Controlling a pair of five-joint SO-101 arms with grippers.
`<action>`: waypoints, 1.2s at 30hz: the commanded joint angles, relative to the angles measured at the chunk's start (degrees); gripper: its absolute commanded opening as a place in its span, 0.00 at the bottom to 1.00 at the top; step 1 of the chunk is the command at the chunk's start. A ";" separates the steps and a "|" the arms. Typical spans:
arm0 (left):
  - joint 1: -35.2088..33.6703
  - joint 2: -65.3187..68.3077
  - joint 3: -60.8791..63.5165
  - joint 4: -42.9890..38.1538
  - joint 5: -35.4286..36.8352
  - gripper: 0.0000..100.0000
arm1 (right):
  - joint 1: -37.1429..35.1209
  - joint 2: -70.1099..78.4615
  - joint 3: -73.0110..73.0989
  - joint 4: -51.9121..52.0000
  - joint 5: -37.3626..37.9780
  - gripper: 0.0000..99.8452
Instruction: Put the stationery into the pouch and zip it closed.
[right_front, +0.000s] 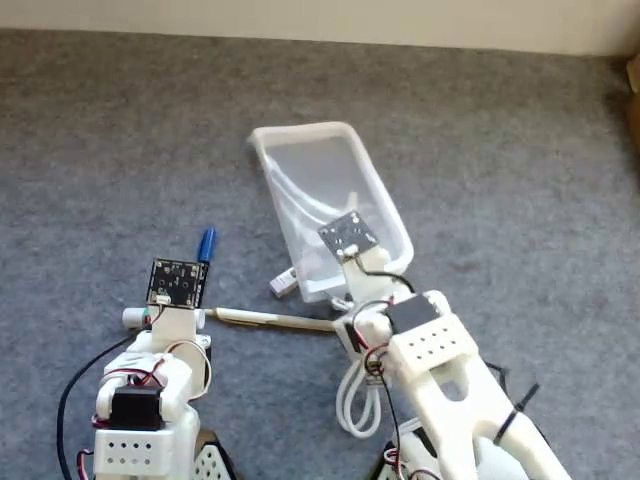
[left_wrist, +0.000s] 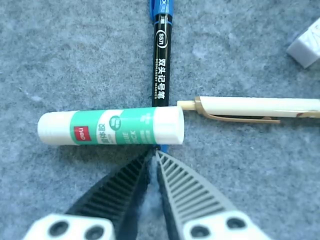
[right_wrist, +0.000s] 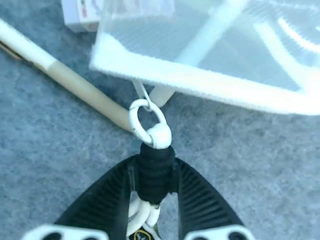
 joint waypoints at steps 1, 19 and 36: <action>-0.48 -0.40 1.10 0.26 -0.44 0.01 | -0.40 -6.29 0.40 0.48 -0.53 0.00; -0.48 -0.40 1.10 0.26 -0.44 0.01 | -0.48 -31.08 9.80 0.40 -0.62 0.00; 4.26 -0.66 -9.45 0.00 -0.53 0.01 | -0.66 -51.30 17.89 -4.18 -0.62 0.00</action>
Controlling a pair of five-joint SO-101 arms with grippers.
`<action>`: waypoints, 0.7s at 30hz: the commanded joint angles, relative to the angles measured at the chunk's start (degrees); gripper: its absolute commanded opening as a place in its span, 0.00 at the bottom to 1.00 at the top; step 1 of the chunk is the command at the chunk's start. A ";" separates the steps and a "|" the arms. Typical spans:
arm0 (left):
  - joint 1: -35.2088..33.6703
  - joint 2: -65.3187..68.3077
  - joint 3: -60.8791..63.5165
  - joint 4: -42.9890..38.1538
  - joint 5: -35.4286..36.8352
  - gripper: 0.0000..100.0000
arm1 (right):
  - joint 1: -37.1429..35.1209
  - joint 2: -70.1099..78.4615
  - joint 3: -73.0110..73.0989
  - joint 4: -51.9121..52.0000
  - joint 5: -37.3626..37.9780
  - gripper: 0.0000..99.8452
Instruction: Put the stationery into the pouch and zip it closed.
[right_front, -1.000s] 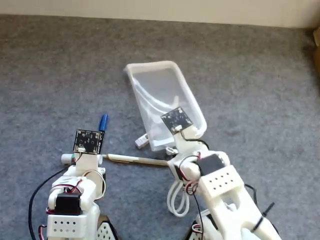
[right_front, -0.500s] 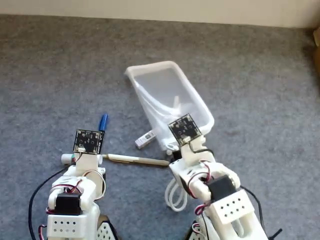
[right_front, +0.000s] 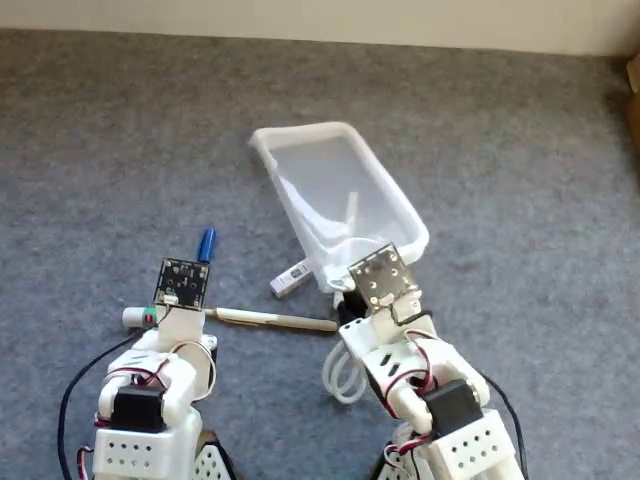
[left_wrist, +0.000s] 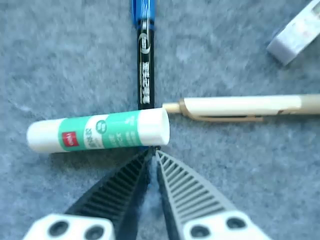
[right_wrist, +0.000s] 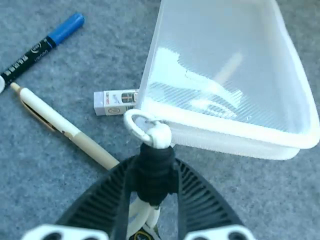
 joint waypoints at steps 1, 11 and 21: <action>0.84 -0.66 -8.57 0.00 -0.53 0.01 | -0.48 -4.53 -0.57 -1.54 -0.70 0.00; 2.59 -0.66 -14.81 -12.84 -0.44 0.01 | -0.57 -10.24 -1.10 -2.42 -3.78 0.00; 17.19 -0.48 -13.41 -17.58 -0.09 0.29 | -0.57 -12.70 -0.66 -4.09 -5.10 0.00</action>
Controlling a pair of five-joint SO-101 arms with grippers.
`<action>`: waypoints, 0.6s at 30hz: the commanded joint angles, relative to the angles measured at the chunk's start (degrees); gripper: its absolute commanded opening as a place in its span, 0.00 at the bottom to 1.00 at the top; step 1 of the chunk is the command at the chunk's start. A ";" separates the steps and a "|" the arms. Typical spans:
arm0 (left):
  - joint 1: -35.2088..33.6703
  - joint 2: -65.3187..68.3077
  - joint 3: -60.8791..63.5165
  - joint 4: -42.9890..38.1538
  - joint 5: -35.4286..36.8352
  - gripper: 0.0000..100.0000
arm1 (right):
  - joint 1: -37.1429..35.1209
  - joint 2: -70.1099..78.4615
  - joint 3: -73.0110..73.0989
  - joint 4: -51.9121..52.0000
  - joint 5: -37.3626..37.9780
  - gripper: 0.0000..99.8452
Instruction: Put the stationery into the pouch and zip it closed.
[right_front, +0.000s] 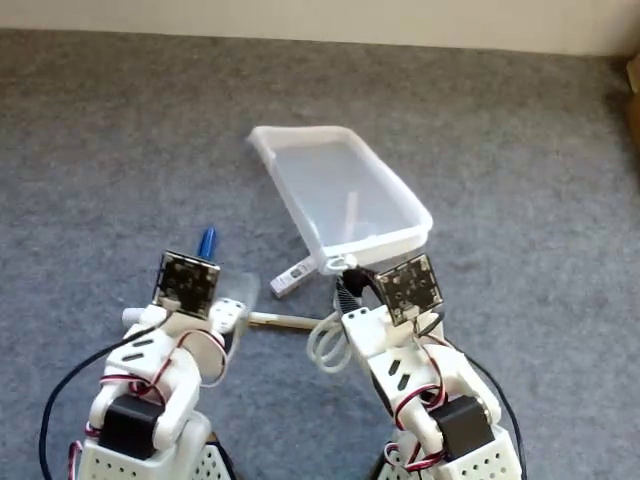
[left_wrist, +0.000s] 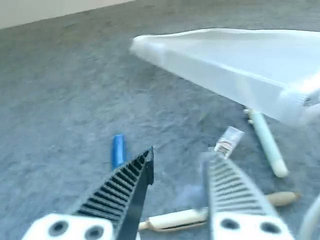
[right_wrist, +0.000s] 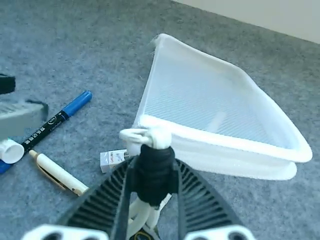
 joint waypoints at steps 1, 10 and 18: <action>5.41 -0.48 -1.19 -3.16 -0.09 0.29 | -0.66 -1.27 -0.66 -1.80 -0.62 0.00; 16.22 -0.40 4.79 -14.15 -0.18 0.26 | -0.66 -1.27 -0.57 -1.54 -3.60 0.00; 16.40 -0.40 10.59 -21.27 -0.35 0.26 | -4.79 -1.27 -0.57 -0.75 -3.34 0.00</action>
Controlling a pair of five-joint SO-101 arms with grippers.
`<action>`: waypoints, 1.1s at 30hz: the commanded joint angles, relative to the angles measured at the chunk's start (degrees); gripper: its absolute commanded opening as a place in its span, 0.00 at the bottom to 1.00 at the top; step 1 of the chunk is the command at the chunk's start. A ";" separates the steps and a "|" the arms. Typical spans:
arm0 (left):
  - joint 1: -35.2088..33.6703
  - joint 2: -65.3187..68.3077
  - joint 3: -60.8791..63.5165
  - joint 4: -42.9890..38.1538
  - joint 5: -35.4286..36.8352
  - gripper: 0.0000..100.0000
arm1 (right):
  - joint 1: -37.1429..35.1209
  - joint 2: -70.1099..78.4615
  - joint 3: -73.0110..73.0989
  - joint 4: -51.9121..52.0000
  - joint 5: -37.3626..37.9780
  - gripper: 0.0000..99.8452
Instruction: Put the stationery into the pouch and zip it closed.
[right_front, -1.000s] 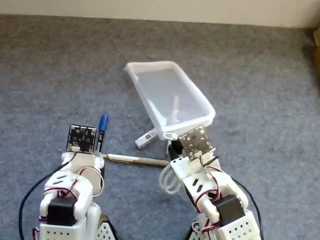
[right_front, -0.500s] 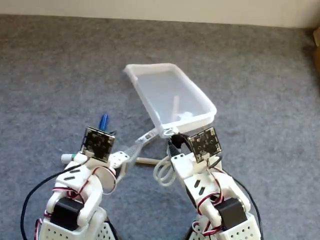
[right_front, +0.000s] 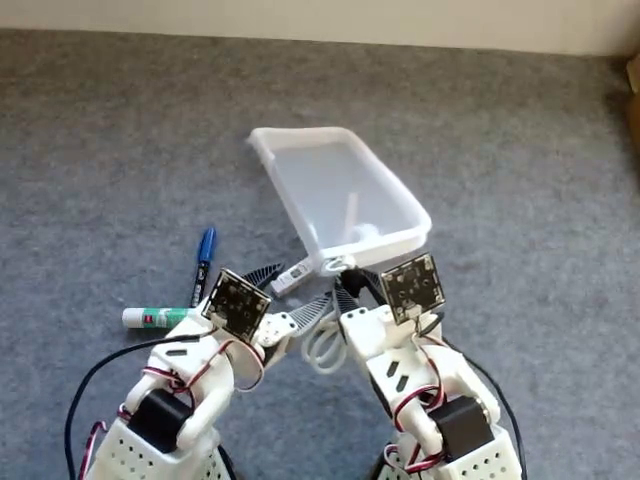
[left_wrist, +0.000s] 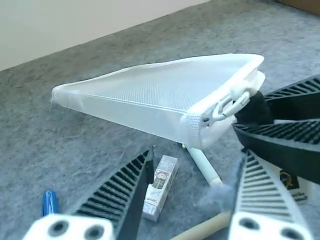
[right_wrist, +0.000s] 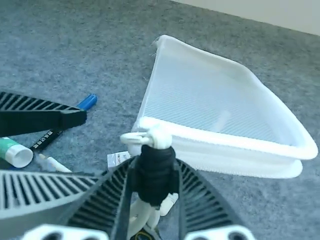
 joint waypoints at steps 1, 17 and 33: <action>0.48 -0.40 0.48 -2.99 -0.35 0.26 | -3.03 -1.36 -0.57 -0.13 -0.18 0.00; -7.16 -0.40 4.18 -8.18 -0.62 0.18 | -2.95 -3.56 -0.57 5.41 -0.09 0.00; -7.08 -0.40 4.88 -7.82 -7.38 0.06 | -2.68 -3.65 -0.84 7.69 0.97 0.00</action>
